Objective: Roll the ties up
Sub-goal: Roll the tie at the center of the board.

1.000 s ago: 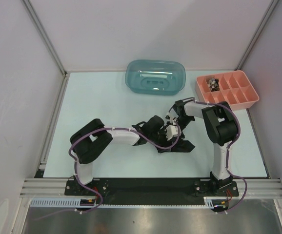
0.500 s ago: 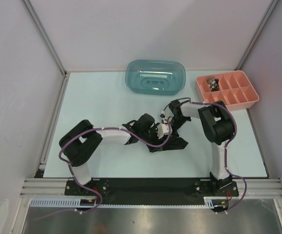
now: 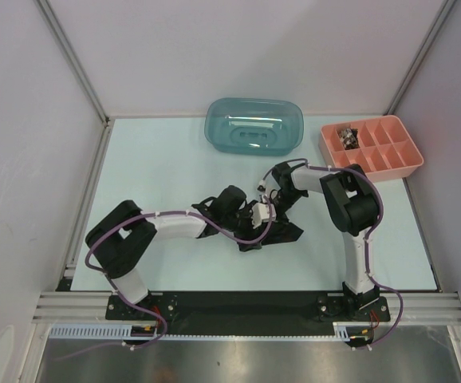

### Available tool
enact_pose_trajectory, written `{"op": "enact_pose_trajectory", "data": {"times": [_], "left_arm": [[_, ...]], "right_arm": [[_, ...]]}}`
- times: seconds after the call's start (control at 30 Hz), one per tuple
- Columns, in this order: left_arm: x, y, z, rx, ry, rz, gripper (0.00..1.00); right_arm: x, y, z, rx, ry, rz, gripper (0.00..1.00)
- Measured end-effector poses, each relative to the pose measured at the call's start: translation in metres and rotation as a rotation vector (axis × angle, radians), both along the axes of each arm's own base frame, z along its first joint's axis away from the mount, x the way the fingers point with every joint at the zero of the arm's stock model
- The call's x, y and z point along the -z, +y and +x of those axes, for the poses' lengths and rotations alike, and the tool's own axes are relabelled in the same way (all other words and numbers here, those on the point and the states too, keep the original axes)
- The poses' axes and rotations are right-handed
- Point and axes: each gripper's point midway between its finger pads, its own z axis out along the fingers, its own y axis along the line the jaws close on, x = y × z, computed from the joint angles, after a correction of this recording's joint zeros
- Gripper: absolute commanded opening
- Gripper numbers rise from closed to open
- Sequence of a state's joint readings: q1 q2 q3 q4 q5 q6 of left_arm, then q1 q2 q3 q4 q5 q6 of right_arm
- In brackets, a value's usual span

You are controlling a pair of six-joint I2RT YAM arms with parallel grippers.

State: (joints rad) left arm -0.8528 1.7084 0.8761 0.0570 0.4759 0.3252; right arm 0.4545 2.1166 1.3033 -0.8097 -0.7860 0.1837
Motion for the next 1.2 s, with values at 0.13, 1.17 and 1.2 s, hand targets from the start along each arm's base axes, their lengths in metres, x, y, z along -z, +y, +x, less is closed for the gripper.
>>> {"op": "enact_pose_trajectory", "data": {"times": [0.13,1.17,1.2], "left_arm": [[0.002,0.008,-0.006,0.002,0.0,0.01,0.82],[0.014,-0.004,0.009,-0.005,-0.016,0.13,0.26],[0.015,-0.005,0.009,-0.004,-0.02,0.145,0.26]], "right_arm": [[0.0,0.001,0.001,-0.002,0.0,0.003,0.0],[-0.001,0.0,0.007,0.015,-0.012,0.021,0.23],[-0.002,-0.001,0.008,0.02,-0.011,0.021,0.26]]}}
